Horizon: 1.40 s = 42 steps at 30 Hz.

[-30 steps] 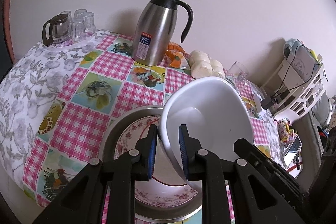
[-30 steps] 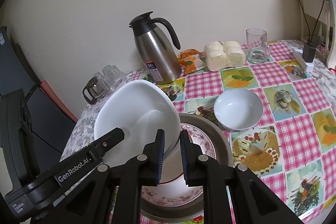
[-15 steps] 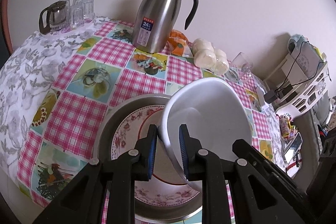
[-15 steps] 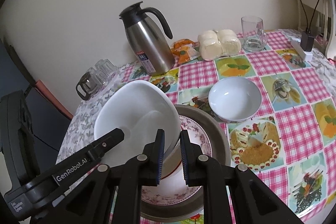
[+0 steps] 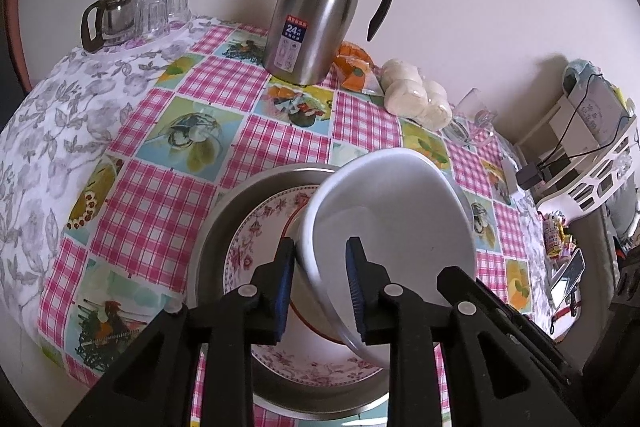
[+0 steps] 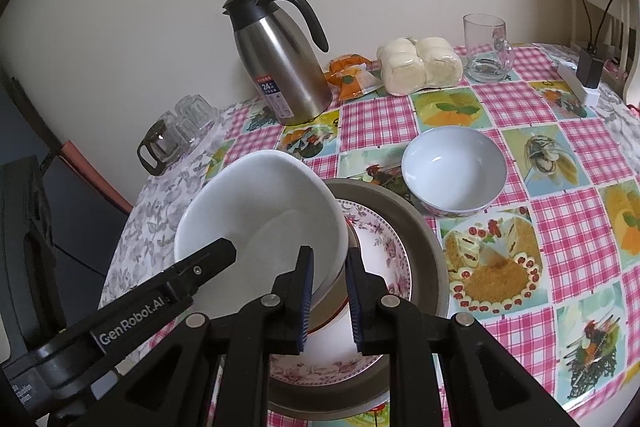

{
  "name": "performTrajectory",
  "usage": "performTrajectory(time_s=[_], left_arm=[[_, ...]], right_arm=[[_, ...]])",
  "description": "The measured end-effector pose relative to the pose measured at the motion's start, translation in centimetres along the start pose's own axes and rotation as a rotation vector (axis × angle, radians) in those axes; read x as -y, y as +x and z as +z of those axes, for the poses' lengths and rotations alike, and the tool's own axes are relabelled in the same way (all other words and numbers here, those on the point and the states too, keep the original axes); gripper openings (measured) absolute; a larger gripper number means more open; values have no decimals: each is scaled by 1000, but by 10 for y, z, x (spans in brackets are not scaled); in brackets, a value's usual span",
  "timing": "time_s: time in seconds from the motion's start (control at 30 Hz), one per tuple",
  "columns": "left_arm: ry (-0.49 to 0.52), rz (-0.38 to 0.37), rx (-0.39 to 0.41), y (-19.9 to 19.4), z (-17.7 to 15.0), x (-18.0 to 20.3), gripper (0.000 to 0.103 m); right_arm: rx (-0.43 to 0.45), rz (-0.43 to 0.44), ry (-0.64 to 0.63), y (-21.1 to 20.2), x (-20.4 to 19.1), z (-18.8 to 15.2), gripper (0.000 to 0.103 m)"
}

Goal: Organize plates and bowls
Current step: 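Carry the white square bowl with both grippers over the steel tray stack, then lower the white square bowl into the red-rim bowl with both grippers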

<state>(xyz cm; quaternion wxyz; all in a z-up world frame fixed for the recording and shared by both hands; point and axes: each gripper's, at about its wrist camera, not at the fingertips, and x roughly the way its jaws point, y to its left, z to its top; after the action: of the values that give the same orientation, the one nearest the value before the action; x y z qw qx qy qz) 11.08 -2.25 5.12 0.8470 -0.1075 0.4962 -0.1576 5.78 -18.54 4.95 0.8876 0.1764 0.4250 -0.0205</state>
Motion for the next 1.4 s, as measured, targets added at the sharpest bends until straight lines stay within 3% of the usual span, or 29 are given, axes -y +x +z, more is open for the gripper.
performTrajectory(time_s=[0.7, 1.4], left_arm=[[-27, 11, -56, 13, -2, -4, 35], [-32, -7, -49, 11, 0, -4, 40]], right_arm=[[-38, -25, 9, 15, -1, -3, 20], [-56, -31, 14, 22, 2, -5, 23]])
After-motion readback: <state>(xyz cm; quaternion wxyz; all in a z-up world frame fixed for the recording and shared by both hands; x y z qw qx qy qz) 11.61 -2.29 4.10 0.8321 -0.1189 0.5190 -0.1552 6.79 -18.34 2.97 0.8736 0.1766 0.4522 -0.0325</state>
